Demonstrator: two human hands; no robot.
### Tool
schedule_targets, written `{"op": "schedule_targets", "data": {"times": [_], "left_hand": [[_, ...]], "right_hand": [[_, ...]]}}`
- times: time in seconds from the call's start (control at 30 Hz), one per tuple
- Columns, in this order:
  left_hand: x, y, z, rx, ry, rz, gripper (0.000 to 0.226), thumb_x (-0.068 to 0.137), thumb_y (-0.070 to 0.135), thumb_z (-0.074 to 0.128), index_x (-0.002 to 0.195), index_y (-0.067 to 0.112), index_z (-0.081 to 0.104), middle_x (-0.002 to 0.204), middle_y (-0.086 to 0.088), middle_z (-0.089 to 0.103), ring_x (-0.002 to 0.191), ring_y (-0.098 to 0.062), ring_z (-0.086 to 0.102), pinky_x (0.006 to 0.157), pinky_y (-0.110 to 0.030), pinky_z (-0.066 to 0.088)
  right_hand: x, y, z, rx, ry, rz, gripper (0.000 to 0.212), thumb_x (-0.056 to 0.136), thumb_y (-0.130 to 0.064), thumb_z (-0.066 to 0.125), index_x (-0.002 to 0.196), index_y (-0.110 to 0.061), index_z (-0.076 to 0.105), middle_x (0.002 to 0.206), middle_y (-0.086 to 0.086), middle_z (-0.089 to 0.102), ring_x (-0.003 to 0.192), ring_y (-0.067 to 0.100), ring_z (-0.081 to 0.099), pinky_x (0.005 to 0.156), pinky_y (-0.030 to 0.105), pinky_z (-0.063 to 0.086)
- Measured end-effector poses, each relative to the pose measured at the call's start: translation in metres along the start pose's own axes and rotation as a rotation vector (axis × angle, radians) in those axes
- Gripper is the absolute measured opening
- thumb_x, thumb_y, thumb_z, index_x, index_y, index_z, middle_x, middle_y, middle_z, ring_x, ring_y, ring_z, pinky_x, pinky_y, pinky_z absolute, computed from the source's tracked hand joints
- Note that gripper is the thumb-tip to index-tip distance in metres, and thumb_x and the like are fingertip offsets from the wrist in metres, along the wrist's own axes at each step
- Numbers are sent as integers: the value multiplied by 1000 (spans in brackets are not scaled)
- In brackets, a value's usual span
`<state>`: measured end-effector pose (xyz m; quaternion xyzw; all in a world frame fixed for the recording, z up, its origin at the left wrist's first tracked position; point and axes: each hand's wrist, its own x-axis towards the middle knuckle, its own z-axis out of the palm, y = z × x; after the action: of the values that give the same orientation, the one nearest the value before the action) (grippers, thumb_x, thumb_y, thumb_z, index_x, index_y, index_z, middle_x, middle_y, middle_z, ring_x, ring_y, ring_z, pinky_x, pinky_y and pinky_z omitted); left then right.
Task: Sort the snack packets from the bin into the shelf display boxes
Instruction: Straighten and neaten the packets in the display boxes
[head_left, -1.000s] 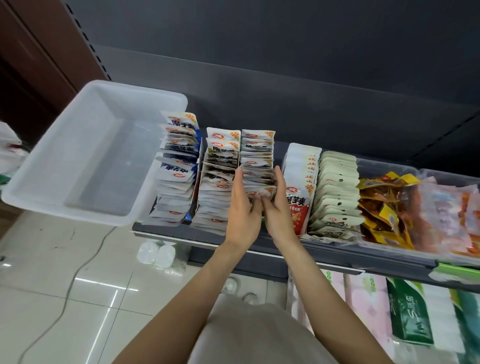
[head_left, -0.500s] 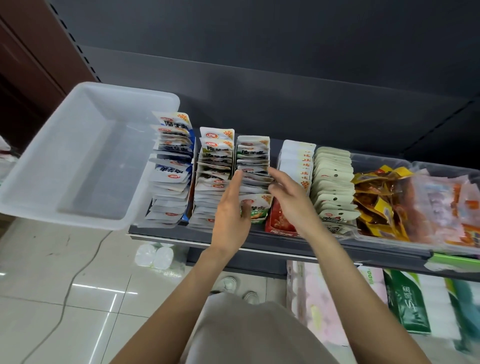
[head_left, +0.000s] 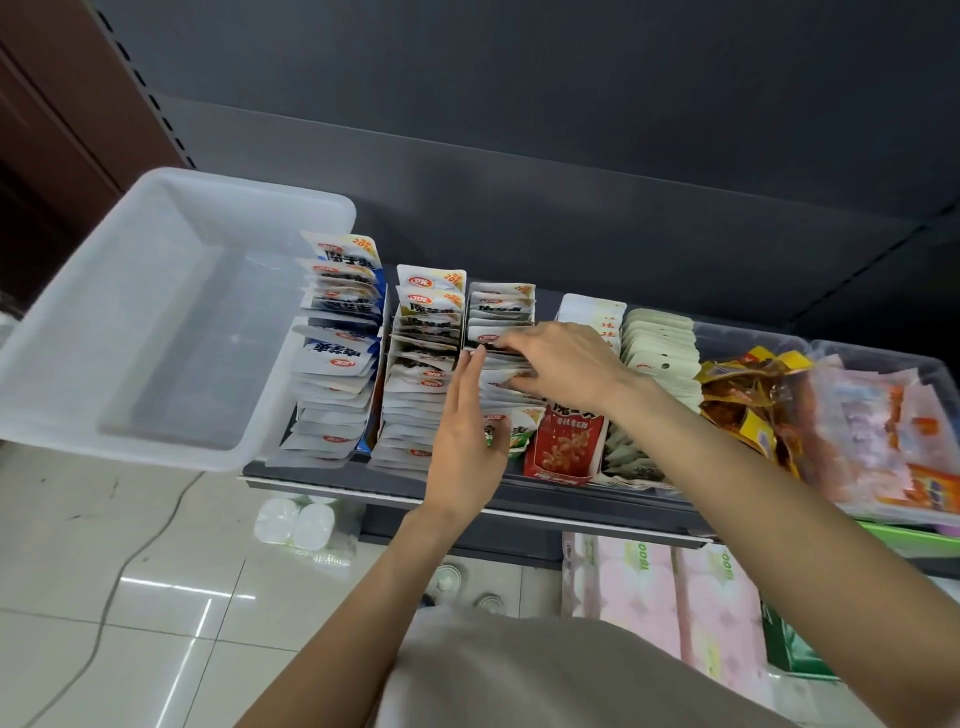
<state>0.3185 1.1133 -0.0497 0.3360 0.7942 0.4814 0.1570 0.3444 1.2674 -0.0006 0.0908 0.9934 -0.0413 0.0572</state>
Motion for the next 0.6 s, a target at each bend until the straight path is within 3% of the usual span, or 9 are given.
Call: {"op": "schedule_targets", "data": {"times": [0.1, 0.23, 0.43, 0.53, 0.6], "left_hand": [[0, -2, 2, 17, 10, 1, 77, 89, 0, 59, 149, 17, 14, 157, -1, 14, 142, -9, 12, 86, 13, 14], [0, -1, 3, 8, 4, -2, 83, 89, 0, 59, 150, 18, 5, 158, 0, 10, 132, 7, 6, 87, 13, 14], [3, -4, 3, -11, -18, -19, 88, 88, 4, 61, 151, 19, 2, 158, 2, 11, 138, 1, 10, 93, 10, 13], [2, -4, 2, -10, -20, -34, 89, 88, 5, 62, 150, 18, 0, 157, 2, 11, 142, -6, 9, 99, 6, 9], [0, -3, 3, -5, -20, -46, 90, 88, 6, 62, 151, 18, -1, 156, 2, 13, 143, -7, 9, 104, -1, 9]], "right_hand": [[3, 2, 0, 57, -76, -11, 49, 93, -44, 51, 138, -24, 44, 122, -1, 58, 114, 18, 47, 89, 32, 41], [1, 0, -2, 158, -103, 75, 46, 97, -41, 45, 140, -24, 43, 115, 6, 53, 113, 18, 40, 90, 29, 30], [11, 8, -7, 310, -127, 149, 35, 97, -40, 47, 116, -15, 62, 80, -10, 45, 97, 14, 43, 77, 29, 33], [11, 10, -9, 410, -205, 141, 47, 92, -50, 51, 129, -21, 55, 113, -2, 62, 113, 18, 49, 86, 30, 40], [8, 11, -13, 583, -252, 143, 57, 89, -58, 46, 134, -25, 50, 133, -4, 56, 121, 14, 51, 99, 33, 43]]}}
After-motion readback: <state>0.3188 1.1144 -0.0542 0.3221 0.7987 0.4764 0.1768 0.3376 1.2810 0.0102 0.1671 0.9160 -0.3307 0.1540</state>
